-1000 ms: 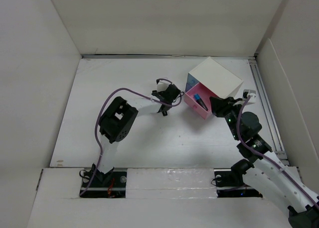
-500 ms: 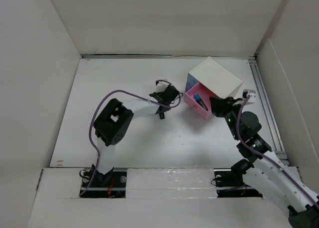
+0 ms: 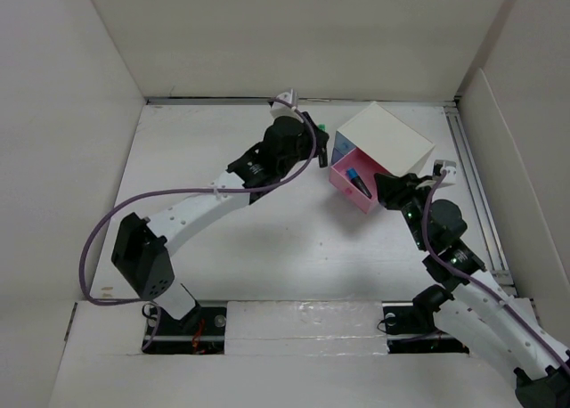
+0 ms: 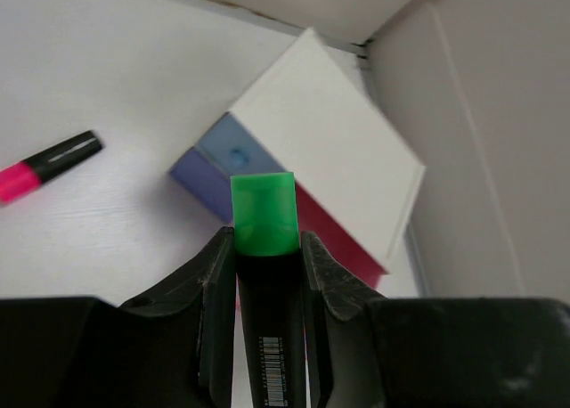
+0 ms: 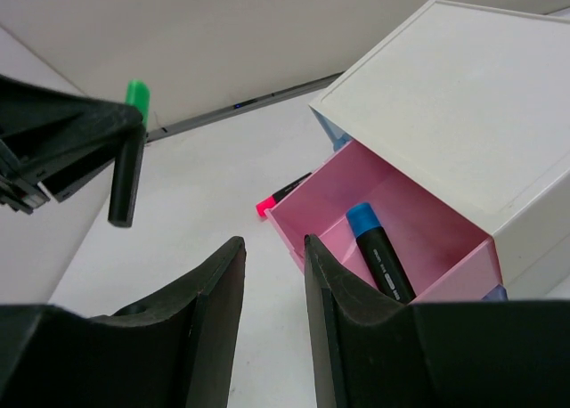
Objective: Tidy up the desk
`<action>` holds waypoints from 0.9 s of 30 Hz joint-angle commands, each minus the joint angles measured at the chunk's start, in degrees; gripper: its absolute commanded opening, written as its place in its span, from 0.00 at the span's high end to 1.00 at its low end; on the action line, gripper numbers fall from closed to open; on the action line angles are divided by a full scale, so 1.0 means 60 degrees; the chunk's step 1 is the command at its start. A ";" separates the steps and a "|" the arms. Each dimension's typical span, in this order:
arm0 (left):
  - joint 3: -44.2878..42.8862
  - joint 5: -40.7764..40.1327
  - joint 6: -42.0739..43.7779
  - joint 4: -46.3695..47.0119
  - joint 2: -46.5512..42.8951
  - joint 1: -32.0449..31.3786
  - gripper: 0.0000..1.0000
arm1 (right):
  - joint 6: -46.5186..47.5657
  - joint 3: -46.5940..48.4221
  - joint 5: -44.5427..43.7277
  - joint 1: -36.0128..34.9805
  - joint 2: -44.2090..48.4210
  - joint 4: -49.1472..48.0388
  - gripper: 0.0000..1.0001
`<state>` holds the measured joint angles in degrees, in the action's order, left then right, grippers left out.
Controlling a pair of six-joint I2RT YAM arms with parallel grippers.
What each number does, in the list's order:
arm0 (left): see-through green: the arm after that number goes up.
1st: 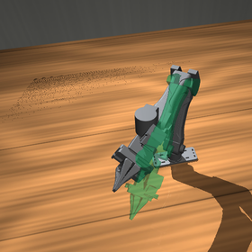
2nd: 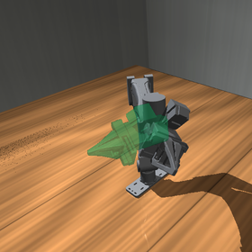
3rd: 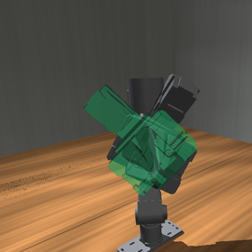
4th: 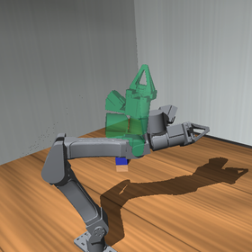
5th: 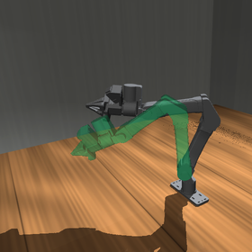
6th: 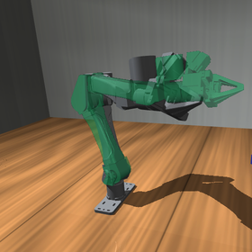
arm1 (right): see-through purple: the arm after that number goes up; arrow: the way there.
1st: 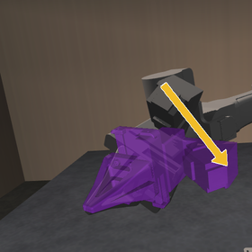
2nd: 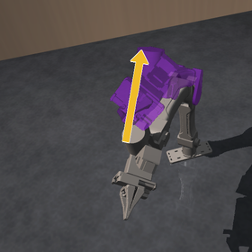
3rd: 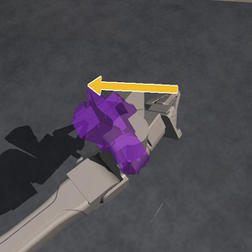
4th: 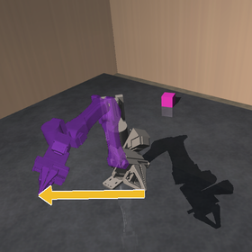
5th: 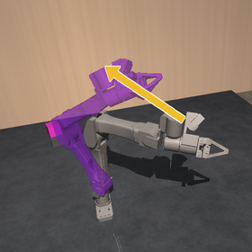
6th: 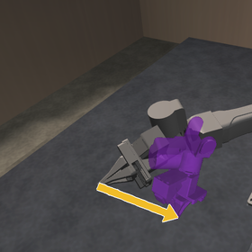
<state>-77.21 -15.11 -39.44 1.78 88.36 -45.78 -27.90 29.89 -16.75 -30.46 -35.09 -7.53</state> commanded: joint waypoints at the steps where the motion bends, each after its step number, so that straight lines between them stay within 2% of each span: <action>1: -0.0767 0.0978 -0.0340 0.1036 0.0784 -0.0279 1.00 | -0.0023 0.0116 -0.0123 -0.0065 0.0223 -0.0313 0.61; 9: -0.2803 0.1493 -0.0385 0.1109 0.2820 -0.0705 1.00 | -0.0023 0.0087 -0.0166 -0.0065 0.0458 -0.0254 0.62; 12: -0.3199 0.1596 -0.0414 0.1007 0.3377 -0.0705 1.00 | -0.0037 0.0101 -0.0152 -0.0065 0.0429 -0.0254 0.61; 15: -0.3260 0.1728 -0.0516 0.1050 0.3700 -0.0705 0.95 | -0.0037 0.0087 -0.0123 -0.0065 0.0414 -0.0254 0.61; 17: -0.3245 0.1743 -0.0604 0.1109 0.3789 -0.0705 0.91 | -0.0037 0.0101 -0.0137 -0.0065 0.0356 -0.0254 0.61; 21: -0.3070 0.1728 -0.0619 0.1197 0.3775 -0.0705 0.75 | -0.0023 0.0101 -0.0137 -0.0065 0.0326 -0.0269 0.61; 25: -0.2937 0.1845 -0.0487 0.1256 0.3658 -0.0705 0.53 | -0.0038 0.0101 -0.0123 -0.0065 0.0267 -0.0283 0.61; 27: -0.2952 0.1860 -0.0385 0.1227 0.3585 -0.0705 0.46 | -0.0037 0.0101 -0.0108 -0.0065 0.0238 -0.0298 0.61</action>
<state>-93.80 -4.60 -42.54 6.85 112.46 -50.13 -27.90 29.89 -16.97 -30.46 -33.65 -7.42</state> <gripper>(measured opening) 0.527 0.385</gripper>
